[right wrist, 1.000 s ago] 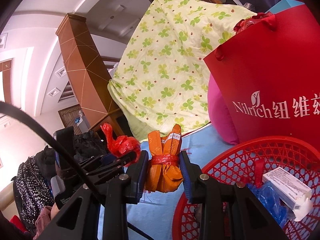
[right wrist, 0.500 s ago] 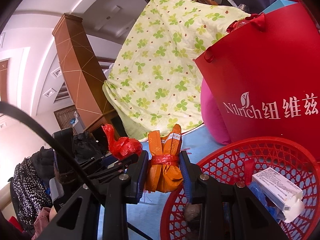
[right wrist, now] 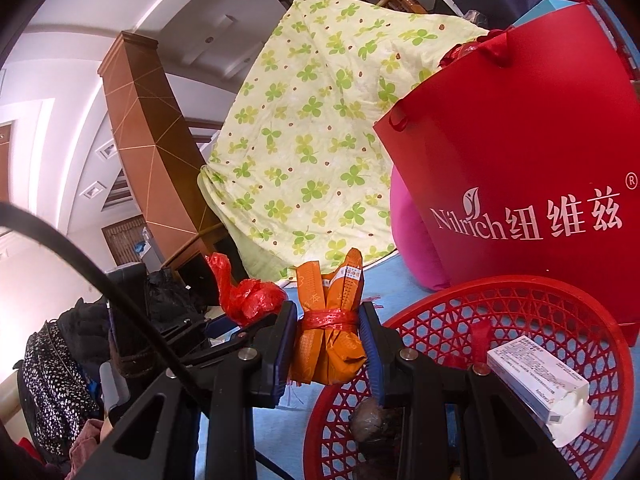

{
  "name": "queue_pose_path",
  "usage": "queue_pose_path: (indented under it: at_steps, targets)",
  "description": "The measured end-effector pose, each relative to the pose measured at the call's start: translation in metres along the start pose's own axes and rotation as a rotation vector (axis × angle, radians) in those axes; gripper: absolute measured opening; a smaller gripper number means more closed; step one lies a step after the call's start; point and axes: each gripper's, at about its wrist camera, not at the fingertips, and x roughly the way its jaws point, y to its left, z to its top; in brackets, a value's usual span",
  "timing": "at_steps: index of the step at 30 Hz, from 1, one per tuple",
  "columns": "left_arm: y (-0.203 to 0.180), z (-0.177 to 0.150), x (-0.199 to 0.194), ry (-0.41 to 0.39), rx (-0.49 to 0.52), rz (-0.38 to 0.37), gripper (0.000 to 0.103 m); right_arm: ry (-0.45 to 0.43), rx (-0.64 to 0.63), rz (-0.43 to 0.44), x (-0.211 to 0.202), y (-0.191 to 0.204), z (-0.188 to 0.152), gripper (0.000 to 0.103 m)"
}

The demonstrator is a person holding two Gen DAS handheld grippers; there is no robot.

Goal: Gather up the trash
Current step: 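Lift and carry the orange and red bags toward the red basket with both tools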

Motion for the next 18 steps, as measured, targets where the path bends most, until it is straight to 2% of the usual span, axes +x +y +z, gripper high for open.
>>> queue_pose_path:
  at_steps: [7, 18]
  targets:
    - [0.000, 0.000, -0.004, -0.008, 0.002, -0.012, 0.045, -0.006, 0.001, -0.009, 0.000, 0.003, 0.001, 0.034]
    - [0.003, 0.002, -0.011, -0.027, -0.030, -0.097, 0.045, -0.023, 0.019, -0.035, -0.005, -0.002, 0.003, 0.034]
